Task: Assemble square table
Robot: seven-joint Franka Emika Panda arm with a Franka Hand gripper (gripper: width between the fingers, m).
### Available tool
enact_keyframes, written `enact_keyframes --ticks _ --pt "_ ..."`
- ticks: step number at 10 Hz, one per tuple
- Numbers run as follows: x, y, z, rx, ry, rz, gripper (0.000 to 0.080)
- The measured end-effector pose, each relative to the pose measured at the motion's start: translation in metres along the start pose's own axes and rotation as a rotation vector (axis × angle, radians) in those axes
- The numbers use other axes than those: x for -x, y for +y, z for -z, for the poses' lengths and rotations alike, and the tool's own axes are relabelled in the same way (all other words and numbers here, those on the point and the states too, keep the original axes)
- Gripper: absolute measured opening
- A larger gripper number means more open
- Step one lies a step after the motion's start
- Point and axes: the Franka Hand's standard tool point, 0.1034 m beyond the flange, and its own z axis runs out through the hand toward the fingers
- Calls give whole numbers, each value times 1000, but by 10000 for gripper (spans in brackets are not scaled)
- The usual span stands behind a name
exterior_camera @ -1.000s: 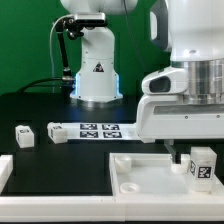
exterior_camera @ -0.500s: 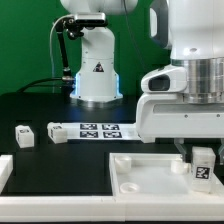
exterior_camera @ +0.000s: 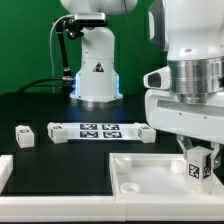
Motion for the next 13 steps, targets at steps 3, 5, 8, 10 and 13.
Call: enact_keyframes --ticks 3,5,8,10,13 --pt "0 -1 -2 -29 -21 -354 291" --pt "0 -1 -2 -29 -21 -318 291" --pt "-4 3 -3 -18 -15 304 591" --pt "-5 2 -3 -20 -11 430 646" --pt "-5 2 -1 20 9 829 649"
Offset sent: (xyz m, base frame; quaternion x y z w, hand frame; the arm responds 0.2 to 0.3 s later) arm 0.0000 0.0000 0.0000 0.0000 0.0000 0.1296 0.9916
